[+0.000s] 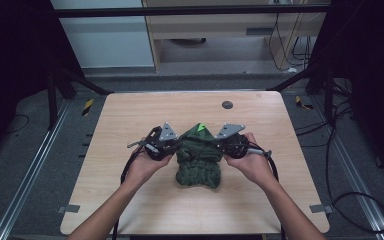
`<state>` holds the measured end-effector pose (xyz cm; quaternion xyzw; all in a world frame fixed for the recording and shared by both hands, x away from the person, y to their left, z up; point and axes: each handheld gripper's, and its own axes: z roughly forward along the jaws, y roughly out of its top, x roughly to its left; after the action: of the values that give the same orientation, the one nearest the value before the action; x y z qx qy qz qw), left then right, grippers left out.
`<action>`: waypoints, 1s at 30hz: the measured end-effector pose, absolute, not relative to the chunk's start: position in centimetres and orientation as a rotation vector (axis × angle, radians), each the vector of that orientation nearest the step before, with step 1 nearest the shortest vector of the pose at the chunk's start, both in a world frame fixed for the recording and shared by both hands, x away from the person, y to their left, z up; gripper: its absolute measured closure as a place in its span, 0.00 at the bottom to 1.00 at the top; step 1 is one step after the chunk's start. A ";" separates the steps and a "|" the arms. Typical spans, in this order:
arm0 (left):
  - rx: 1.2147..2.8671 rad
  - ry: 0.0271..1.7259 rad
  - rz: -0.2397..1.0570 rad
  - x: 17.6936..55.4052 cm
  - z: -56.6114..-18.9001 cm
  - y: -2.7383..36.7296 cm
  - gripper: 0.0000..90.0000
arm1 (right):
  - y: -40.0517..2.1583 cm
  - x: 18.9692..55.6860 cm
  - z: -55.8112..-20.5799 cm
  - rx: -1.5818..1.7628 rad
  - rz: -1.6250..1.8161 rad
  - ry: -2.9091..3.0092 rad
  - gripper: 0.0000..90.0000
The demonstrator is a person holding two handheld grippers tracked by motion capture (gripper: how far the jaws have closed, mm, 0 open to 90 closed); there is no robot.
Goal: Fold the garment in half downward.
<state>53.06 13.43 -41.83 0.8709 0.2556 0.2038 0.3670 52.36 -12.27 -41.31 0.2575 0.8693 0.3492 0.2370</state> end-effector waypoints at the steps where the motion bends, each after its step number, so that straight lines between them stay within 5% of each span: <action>1: 2.238 0.659 0.525 53.0 -42.0 13.5 0.91 | -12.2 52.2 -41.5 0.705 0.958 2.383 0.96; 30: 2.220 0.659 0.488 49.4 -45.0 14.1 0.89 | -11.9 48.5 -43.6 0.615 0.981 2.399 0.96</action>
<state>49.42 14.09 -45.05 0.8685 0.2578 0.1908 0.3780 48.52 -11.95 -43.65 0.2244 0.8750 0.3579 0.2365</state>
